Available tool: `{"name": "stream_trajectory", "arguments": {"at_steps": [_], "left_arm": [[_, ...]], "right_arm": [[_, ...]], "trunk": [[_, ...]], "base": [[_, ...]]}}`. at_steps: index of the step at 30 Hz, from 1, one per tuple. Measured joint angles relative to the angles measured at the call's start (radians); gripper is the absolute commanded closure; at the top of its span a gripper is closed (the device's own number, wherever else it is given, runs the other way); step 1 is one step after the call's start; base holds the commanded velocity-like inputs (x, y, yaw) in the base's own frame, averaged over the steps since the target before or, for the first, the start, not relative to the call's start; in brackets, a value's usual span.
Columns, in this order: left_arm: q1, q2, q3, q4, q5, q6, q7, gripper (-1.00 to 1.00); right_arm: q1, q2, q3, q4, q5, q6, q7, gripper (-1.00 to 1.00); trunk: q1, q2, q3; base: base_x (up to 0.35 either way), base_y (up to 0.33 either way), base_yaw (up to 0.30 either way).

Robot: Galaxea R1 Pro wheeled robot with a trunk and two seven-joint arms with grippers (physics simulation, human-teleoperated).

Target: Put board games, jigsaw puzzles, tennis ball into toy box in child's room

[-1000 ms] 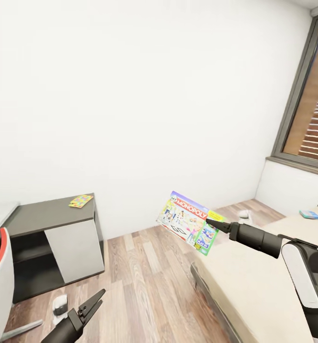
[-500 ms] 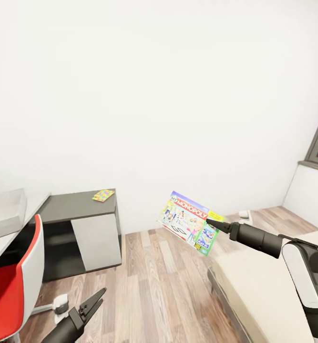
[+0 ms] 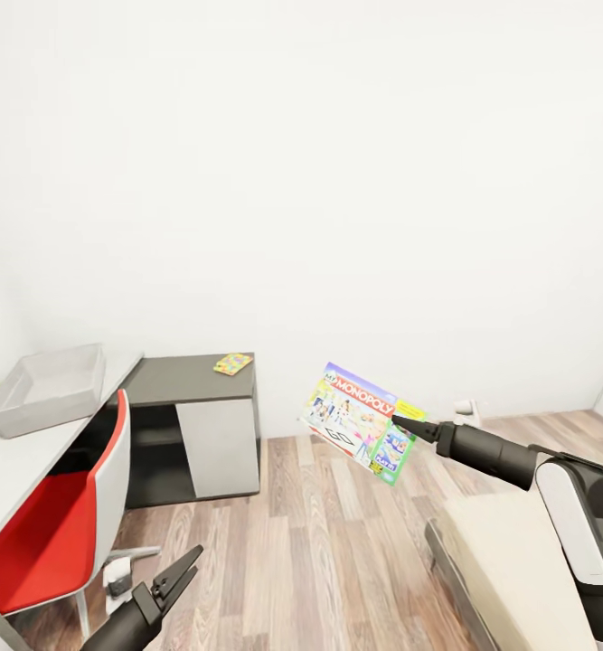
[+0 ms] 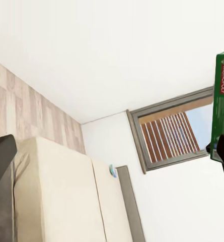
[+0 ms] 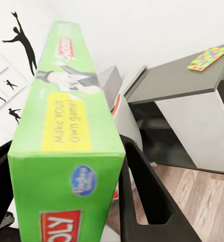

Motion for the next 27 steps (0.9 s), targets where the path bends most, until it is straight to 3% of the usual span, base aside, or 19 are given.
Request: {"name": "stream_trajectory", "arguments": {"at_steps": [27], "left_arm": [[-0.003,-0.001,-0.004,-0.001,0.006,0.002,-0.002,-1.00]], "right_arm": [[-0.001,-0.003,-0.004,0.000,-0.001,0.018,0.001,1.00]], "trunk": [[0.000,-0.001,0.031]], "base": [[0.000,0.000,0.167]]}}
